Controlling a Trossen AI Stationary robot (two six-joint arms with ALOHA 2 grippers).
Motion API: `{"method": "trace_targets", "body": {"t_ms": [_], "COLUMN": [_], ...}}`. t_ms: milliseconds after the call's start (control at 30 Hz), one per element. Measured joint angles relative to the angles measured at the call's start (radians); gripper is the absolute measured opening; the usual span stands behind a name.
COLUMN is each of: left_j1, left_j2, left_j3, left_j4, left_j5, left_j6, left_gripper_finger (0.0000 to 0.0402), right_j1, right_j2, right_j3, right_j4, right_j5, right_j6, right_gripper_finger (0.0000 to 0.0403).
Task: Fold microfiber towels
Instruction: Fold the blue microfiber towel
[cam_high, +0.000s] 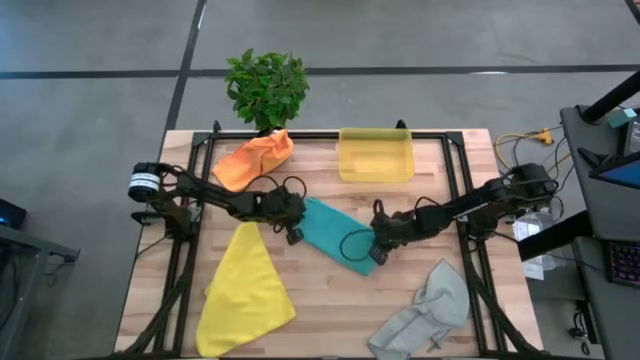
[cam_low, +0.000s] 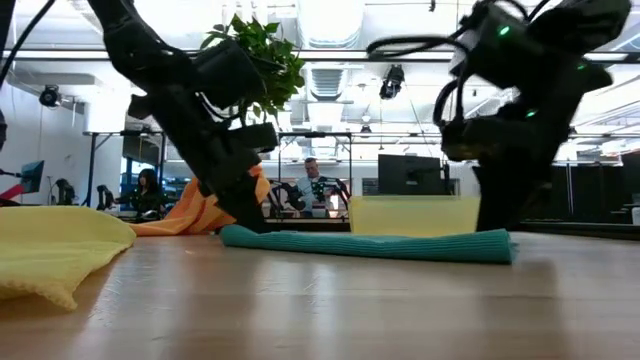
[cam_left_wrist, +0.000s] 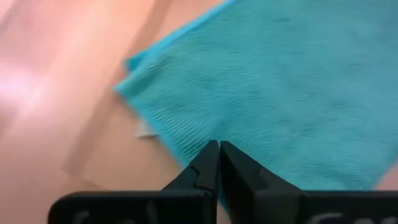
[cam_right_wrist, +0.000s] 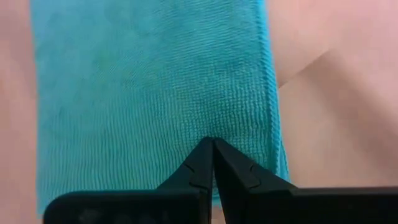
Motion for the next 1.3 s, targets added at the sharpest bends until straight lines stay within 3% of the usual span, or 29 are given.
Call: {"method": "trace_targets", "body": {"t_ms": [267,400,500,667,867,1100,1200,1300], "left_j1": [0.087,0.099,0.09,0.037,-0.101,-0.25,-0.288,-0.317], "left_j2": [-0.002,-0.033,-0.063,-0.116,-0.206,-0.238,-0.238,-0.238], "left_j3": [0.064,0.088,0.076,-0.002,-0.098,-0.117,-0.118,-0.118], "left_j4": [0.004,0.002,-0.026,-0.036,-0.024,-0.013,-0.013,-0.017], "left_j5": [0.001,0.054,0.085,0.09,0.057,-0.051,-0.087,-0.125], "left_j6": [0.07,0.066,-0.008,-0.158,-0.326,-0.476,-0.53,-0.569], "left_gripper_finger": [0.0,0.0,0.0,0.0,0.0,0.0,0.0,0.0], "right_j1": [0.166,0.178,0.108,-0.117,-0.344,-0.385,-0.385,-0.386], "right_j2": [-0.005,-0.041,-0.043,0.034,0.166,0.377,0.458,0.5], "right_j3": [0.047,0.109,0.156,0.174,0.281,0.503,0.598,0.648], "right_j4": [-0.012,-0.007,0.01,0.133,0.16,0.068,-0.038,-0.11], "right_j5": [-0.012,0.063,0.095,-0.048,-0.179,-0.299,-0.29,-0.212], "right_j6": [0.17,0.111,-0.031,-0.204,-0.378,-0.522,-0.55,-0.551], "right_gripper_finger": [0.0008,0.0008,0.0008,0.0008,0.0008,0.0008,0.0008,0.0008]}}
